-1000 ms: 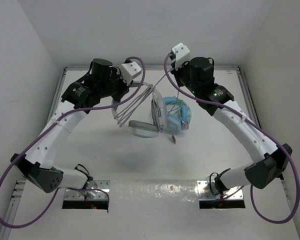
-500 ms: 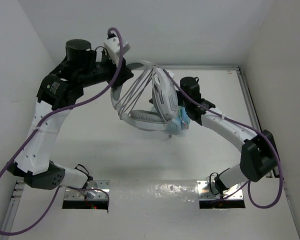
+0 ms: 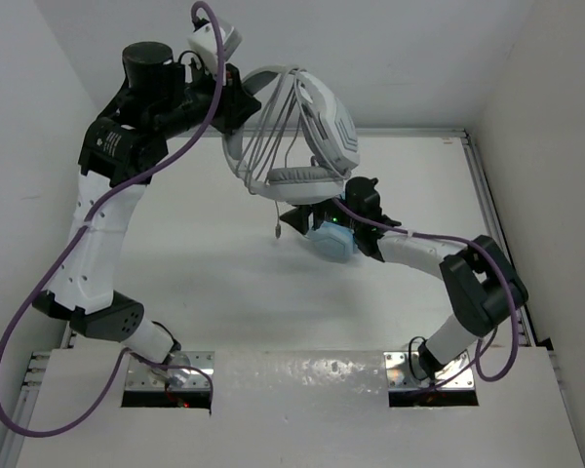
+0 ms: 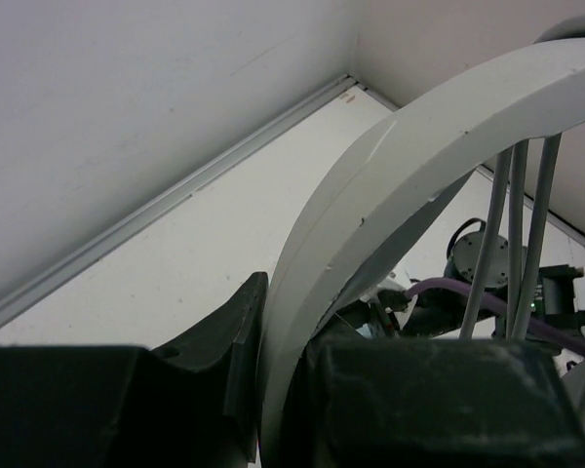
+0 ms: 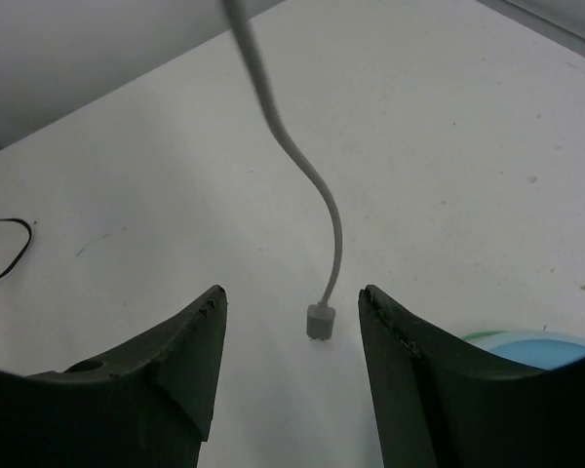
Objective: Wrap the headphones
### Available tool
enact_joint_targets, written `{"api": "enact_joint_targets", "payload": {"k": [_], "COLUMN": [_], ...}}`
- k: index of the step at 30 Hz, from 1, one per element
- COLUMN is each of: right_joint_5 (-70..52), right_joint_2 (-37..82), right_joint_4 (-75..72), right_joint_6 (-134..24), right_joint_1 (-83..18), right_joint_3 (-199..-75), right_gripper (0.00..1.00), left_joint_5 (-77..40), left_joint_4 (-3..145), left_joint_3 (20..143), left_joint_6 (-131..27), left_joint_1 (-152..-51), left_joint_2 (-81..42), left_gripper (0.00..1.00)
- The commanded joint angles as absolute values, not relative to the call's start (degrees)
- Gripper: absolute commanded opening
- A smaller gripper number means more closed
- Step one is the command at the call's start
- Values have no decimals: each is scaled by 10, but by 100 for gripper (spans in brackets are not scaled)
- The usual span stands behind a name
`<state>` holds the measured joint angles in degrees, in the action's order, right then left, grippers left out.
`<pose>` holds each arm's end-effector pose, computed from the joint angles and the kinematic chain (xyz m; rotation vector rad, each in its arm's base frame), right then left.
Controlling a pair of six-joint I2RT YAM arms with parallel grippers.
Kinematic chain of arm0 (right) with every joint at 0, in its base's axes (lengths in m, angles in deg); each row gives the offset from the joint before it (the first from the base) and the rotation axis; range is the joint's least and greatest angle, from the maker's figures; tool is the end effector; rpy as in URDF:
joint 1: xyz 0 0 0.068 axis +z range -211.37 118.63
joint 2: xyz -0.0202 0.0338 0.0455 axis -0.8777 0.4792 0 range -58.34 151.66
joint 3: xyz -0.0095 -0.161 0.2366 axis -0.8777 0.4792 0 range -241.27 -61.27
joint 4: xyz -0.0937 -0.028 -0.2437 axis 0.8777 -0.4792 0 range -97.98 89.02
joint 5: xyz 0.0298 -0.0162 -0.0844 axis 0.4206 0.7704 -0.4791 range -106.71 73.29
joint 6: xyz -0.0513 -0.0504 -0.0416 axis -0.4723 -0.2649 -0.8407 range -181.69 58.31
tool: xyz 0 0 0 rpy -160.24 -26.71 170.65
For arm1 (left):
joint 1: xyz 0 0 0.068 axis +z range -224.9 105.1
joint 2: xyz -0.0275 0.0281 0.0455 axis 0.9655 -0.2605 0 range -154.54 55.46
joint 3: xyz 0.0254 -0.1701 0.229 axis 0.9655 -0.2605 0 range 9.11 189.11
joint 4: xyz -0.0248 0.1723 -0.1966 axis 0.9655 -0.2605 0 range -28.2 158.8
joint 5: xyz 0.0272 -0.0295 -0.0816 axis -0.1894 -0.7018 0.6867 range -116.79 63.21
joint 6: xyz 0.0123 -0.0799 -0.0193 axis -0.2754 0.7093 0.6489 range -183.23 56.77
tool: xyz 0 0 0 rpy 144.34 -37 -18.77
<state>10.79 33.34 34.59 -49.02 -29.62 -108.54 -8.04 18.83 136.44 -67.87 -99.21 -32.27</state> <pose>0.3079 0.2299 0.2407 -0.6597 1.6851 0.9747 0.2646 -0.1452 0.5687 0.6729 1.6400 -0.5356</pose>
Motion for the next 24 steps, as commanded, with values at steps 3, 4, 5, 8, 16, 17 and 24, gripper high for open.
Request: {"api": "enact_joint_targets", "payload": {"k": [3, 4, 5, 8, 16, 17, 24], "right_joint_5": [112, 111, 113, 116, 73, 69, 48], "right_joint_2": [381, 389, 394, 403, 426, 429, 440], "right_joint_4": [456, 466, 481, 486, 461, 460, 441], "right_joint_6": [-455, -444, -439, -435, -447, -447, -463], "right_joint_1": [-289, -288, -288, -284, -277, -277, -275], "right_joint_3": [-1098, -1098, -1098, -1094, -1099, -1101, -1089], "right_gripper": [56, 58, 59, 63, 63, 53, 16], "left_joint_5": [-89, -90, -92, -98, -90, -90, -106], "left_joint_4": [252, 253, 253, 253, 251, 251, 249], "left_joint_3": [1421, 1421, 1422, 1421, 1428, 1430, 1444], "left_joint_6": [-638, -637, -638, -638, -638, -638, -638], "left_joint_1": [-987, -988, -987, -987, -987, -986, -987], "left_joint_2": [-321, -322, -322, -321, -322, -322, -322], "left_gripper": [0, 0, 0, 0, 0, 0, 0]}}
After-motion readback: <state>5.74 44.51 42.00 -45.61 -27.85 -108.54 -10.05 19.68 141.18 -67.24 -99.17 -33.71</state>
